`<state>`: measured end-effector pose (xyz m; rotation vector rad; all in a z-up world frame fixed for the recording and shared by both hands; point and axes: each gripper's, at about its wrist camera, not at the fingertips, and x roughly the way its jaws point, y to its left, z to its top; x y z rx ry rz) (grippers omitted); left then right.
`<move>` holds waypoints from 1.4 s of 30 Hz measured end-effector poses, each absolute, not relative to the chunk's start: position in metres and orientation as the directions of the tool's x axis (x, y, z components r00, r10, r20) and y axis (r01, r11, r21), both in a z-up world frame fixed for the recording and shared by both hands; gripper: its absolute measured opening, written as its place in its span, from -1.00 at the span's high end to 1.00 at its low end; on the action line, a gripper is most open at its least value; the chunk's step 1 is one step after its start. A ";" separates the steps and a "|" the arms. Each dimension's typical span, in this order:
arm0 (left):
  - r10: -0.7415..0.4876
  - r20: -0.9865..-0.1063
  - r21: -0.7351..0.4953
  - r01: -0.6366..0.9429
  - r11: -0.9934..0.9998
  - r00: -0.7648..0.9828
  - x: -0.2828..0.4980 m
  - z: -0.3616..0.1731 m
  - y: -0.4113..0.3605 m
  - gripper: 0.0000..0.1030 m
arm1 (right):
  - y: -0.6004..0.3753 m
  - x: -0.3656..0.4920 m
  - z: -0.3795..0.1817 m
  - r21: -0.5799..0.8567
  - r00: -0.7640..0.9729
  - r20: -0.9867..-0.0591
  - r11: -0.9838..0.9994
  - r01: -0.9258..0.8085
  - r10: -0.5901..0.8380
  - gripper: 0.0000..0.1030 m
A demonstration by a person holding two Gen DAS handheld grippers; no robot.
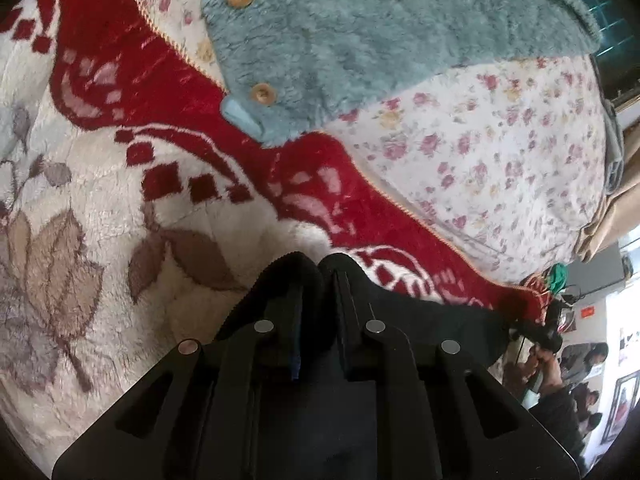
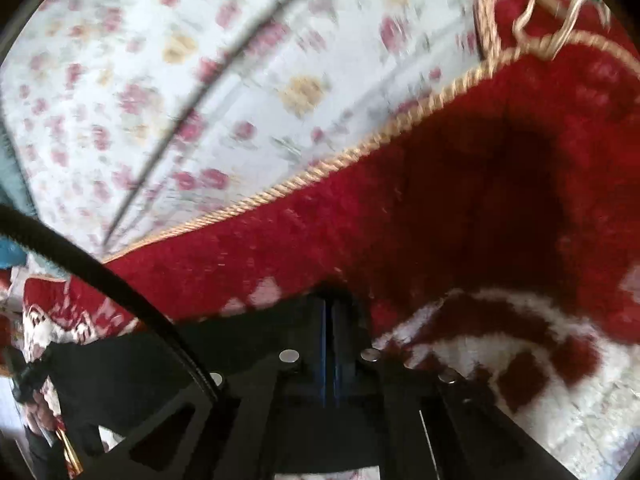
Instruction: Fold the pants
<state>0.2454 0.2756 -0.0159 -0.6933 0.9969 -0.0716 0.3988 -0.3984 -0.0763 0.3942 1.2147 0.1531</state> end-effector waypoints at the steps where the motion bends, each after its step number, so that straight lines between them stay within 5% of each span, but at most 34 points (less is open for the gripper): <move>1: -0.358 -0.742 -0.567 -0.246 0.786 0.566 0.242 -0.011 0.274 0.79 | -0.400 0.391 -0.066 0.370 0.379 -0.870 0.925 0.083 0.314 0.96; 11: -0.393 -0.640 -0.614 -0.132 0.778 0.660 0.152 0.039 0.258 0.81 | -0.410 0.244 0.014 0.406 0.559 -0.747 0.913 -0.044 0.360 0.97; 22: -0.402 -0.597 -0.668 -0.152 0.729 0.694 0.047 0.003 0.275 0.81 | -0.410 0.088 -0.013 0.430 0.611 -0.709 0.903 -0.020 0.351 0.97; 31: -0.410 -0.529 -0.712 -0.125 0.691 0.743 0.002 -0.020 0.273 0.81 | -0.405 0.052 -0.023 0.439 0.622 -0.705 0.899 0.006 0.340 0.97; 42: -0.355 -0.533 -0.595 -0.042 0.803 0.768 0.020 0.010 0.270 0.82 | -0.414 0.044 -0.003 0.420 0.668 -0.684 0.907 0.034 0.291 0.97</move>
